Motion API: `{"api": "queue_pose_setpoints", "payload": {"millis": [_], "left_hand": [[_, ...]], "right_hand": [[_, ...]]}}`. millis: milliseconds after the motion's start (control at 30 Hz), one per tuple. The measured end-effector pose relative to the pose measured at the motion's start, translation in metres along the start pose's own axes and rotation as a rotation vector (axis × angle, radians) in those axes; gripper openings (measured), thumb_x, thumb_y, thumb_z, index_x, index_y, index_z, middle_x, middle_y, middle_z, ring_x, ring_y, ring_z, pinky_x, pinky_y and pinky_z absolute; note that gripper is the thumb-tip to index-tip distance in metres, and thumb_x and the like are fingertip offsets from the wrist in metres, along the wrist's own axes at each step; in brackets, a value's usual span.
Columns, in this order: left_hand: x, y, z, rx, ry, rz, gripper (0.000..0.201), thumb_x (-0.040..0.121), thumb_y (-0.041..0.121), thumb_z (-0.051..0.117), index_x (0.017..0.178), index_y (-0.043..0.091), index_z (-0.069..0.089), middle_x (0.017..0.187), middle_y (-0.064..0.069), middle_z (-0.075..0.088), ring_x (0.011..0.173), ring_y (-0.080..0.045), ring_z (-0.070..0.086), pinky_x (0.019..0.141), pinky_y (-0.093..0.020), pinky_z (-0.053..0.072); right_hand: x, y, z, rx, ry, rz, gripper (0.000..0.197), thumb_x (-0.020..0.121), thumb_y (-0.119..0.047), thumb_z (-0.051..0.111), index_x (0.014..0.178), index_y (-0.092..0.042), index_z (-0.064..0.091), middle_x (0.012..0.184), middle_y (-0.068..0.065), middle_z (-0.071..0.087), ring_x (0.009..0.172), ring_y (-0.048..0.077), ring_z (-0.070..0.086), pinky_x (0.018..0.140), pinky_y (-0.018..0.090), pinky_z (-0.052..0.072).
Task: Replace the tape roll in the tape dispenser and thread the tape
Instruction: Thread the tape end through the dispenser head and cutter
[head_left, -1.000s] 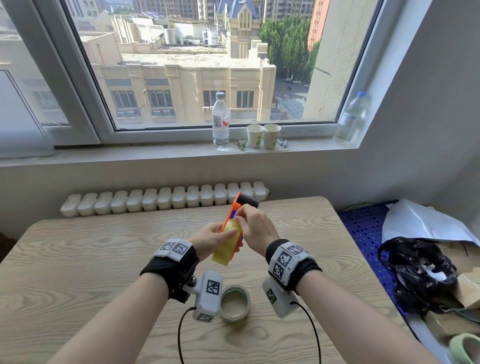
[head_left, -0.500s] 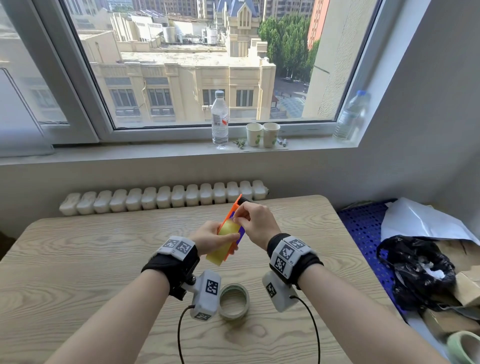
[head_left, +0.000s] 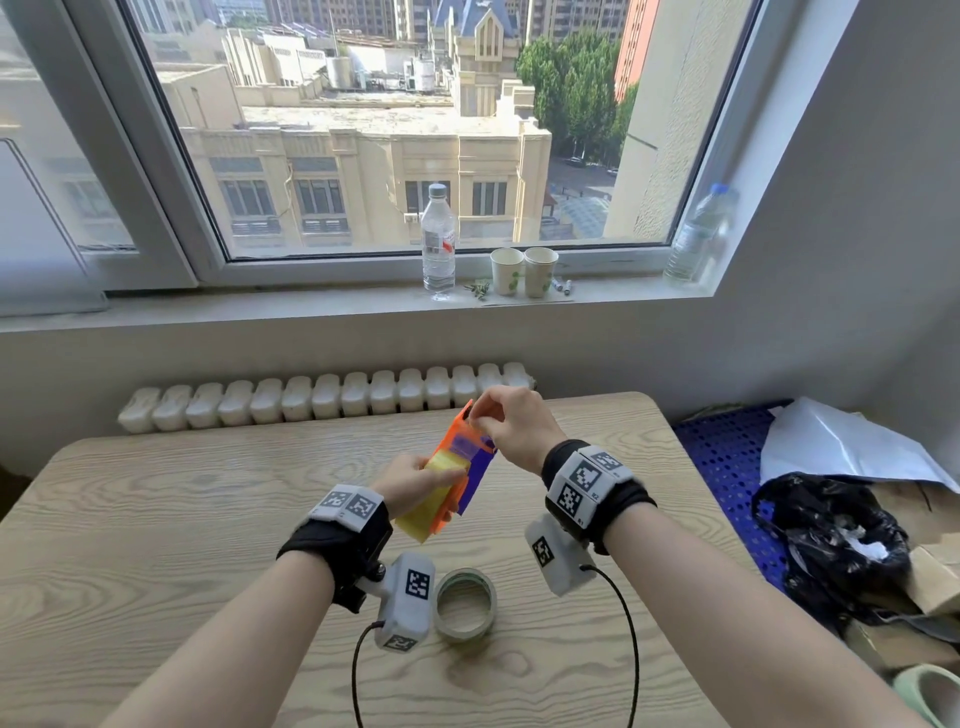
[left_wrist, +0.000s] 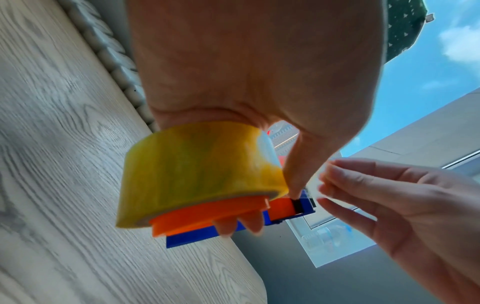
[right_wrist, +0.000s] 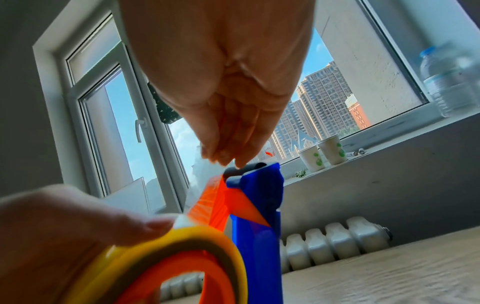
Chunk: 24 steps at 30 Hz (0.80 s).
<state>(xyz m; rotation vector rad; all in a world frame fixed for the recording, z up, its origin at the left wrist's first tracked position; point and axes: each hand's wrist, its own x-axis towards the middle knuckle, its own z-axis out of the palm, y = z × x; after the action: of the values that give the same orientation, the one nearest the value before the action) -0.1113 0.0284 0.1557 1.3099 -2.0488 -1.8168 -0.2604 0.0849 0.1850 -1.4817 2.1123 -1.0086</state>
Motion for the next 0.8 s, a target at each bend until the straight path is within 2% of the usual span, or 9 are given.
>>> {"api": "queue_pose_setpoints", "payload": {"millis": [100, 233, 300, 367, 467, 533, 600, 700, 800], "left_hand": [[0.001, -0.003, 0.001, 0.022, 0.025, -0.001, 0.027, 0.089, 0.032, 0.06, 0.077, 0.007, 0.061, 0.057, -0.003, 0.064, 0.036, -0.006, 0.059, 0.04, -0.016, 0.048], [0.005, -0.007, 0.003, -0.014, 0.072, -0.033, 0.037, 0.086, 0.04, 0.062, 0.073, 0.005, 0.06, 0.05, -0.007, 0.063, 0.038, -0.018, 0.058, 0.049, -0.028, 0.049], [0.005, -0.007, 0.005, -0.031, 0.108, -0.042, 0.036, 0.087, 0.038, 0.061, 0.069, 0.007, 0.059, 0.042, -0.002, 0.061, 0.033, -0.014, 0.056, 0.044, -0.023, 0.048], [0.0, -0.003, 0.007, -0.041, 0.113, -0.029, 0.032, 0.088, 0.033, 0.061, 0.067, 0.008, 0.059, 0.039, 0.003, 0.058, 0.027, -0.003, 0.052, 0.033, -0.013, 0.042], [0.0, -0.003, 0.005, 0.002, 0.075, -0.004, 0.027, 0.088, 0.033, 0.061, 0.08, 0.008, 0.063, 0.06, -0.002, 0.063, 0.032, 0.002, 0.056, 0.034, -0.01, 0.042], [0.002, -0.003, 0.001, -0.034, 0.023, -0.005, 0.019, 0.089, 0.021, 0.06, 0.096, 0.003, 0.063, 0.069, -0.006, 0.063, 0.037, -0.001, 0.059, 0.039, -0.012, 0.046], [0.002, -0.003, -0.001, -0.064, -0.002, -0.01, 0.012, 0.089, 0.01, 0.056, 0.098, 0.001, 0.059, 0.071, -0.009, 0.062, 0.037, -0.003, 0.06, 0.04, -0.013, 0.047], [0.002, -0.004, 0.0, -0.03, 0.018, 0.003, 0.012, 0.091, 0.015, 0.056, 0.095, 0.004, 0.057, 0.07, -0.009, 0.061, 0.036, -0.001, 0.059, 0.039, -0.013, 0.048], [0.004, -0.008, 0.001, 0.056, 0.033, 0.017, 0.02, 0.092, 0.027, 0.055, 0.095, 0.007, 0.059, 0.07, -0.006, 0.064, 0.038, -0.001, 0.06, 0.043, -0.014, 0.05]], "right_hand": [[0.002, 0.0, -0.004, 0.037, 0.0, 0.016, 0.009, 0.08, -0.003, 0.062, 0.082, -0.007, 0.071, 0.09, 0.014, 0.072, 0.083, 0.021, 0.065, 0.081, 0.036, 0.055], [0.003, -0.004, -0.012, 0.054, -0.003, 0.008, 0.007, 0.081, -0.005, 0.064, 0.084, -0.005, 0.071, 0.088, 0.013, 0.071, 0.077, 0.017, 0.061, 0.078, 0.033, 0.054], [0.007, -0.009, -0.019, 0.04, -0.039, -0.013, 0.007, 0.08, -0.005, 0.065, 0.084, -0.003, 0.071, 0.089, 0.014, 0.072, 0.077, 0.017, 0.061, 0.078, 0.033, 0.052], [0.011, -0.012, -0.027, 0.027, -0.045, -0.012, 0.008, 0.079, -0.006, 0.066, 0.084, -0.005, 0.071, 0.091, 0.013, 0.073, 0.08, 0.017, 0.062, 0.08, 0.032, 0.052], [0.014, -0.012, -0.033, -0.01, -0.043, 0.02, 0.009, 0.077, -0.012, 0.068, 0.084, -0.009, 0.072, 0.088, 0.007, 0.072, 0.081, 0.015, 0.062, 0.08, 0.032, 0.053], [0.013, -0.01, -0.035, -0.025, -0.043, 0.042, 0.009, 0.074, -0.016, 0.071, 0.082, -0.011, 0.072, 0.083, 0.004, 0.07, 0.079, 0.014, 0.062, 0.078, 0.031, 0.053], [0.012, -0.009, -0.038, -0.017, -0.039, 0.053, 0.009, 0.074, -0.013, 0.071, 0.082, -0.01, 0.072, 0.084, 0.007, 0.071, 0.078, 0.014, 0.062, 0.079, 0.031, 0.053], [0.011, -0.009, -0.04, -0.001, -0.041, 0.055, 0.008, 0.075, -0.009, 0.071, 0.082, -0.006, 0.073, 0.084, 0.01, 0.072, 0.078, 0.016, 0.064, 0.08, 0.034, 0.055], [0.01, -0.009, -0.039, -0.019, -0.065, 0.053, 0.004, 0.074, -0.01, 0.071, 0.077, -0.01, 0.073, 0.08, 0.007, 0.071, 0.082, 0.02, 0.067, 0.082, 0.039, 0.056]]}}
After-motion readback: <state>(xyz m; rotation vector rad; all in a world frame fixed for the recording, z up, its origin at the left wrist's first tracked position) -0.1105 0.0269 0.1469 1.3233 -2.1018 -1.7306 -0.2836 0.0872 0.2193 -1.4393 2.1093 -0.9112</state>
